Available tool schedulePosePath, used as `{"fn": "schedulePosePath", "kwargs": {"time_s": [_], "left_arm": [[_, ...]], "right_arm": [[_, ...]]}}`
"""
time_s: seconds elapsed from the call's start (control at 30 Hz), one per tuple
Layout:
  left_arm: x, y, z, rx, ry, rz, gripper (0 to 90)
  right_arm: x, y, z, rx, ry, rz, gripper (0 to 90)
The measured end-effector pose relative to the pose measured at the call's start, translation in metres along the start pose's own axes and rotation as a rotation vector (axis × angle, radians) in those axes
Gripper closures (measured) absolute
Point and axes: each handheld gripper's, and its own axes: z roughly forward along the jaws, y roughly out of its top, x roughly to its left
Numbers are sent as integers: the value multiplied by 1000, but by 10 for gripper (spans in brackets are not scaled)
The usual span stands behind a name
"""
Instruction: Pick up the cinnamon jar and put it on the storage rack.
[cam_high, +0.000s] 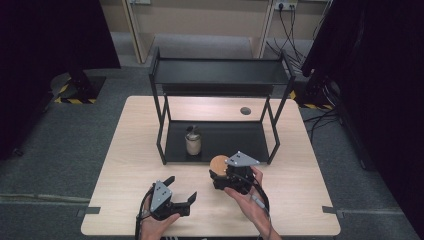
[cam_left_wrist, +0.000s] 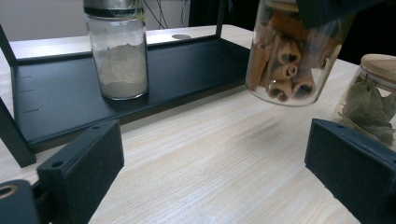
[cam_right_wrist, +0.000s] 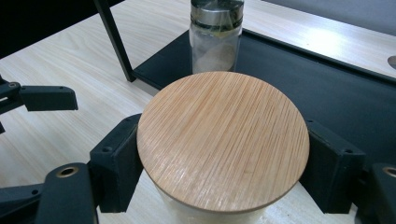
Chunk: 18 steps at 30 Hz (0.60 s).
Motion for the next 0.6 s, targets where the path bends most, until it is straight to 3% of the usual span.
{"fn": "schedulePosePath", "kwargs": {"time_s": [0.27, 0.43, 0.6], "left_arm": [[0, 0, 0, 1, 1, -2, 37], [0, 0, 0, 4, 0, -1, 37], [1, 0, 0, 5, 1, -5, 37]], "right_arm": [[-16, 16, 3, 15, 35, -12, 242], [-21, 27, 5, 20, 32, -46, 242], [-32, 37, 13, 28, 36, -40, 242]]}}
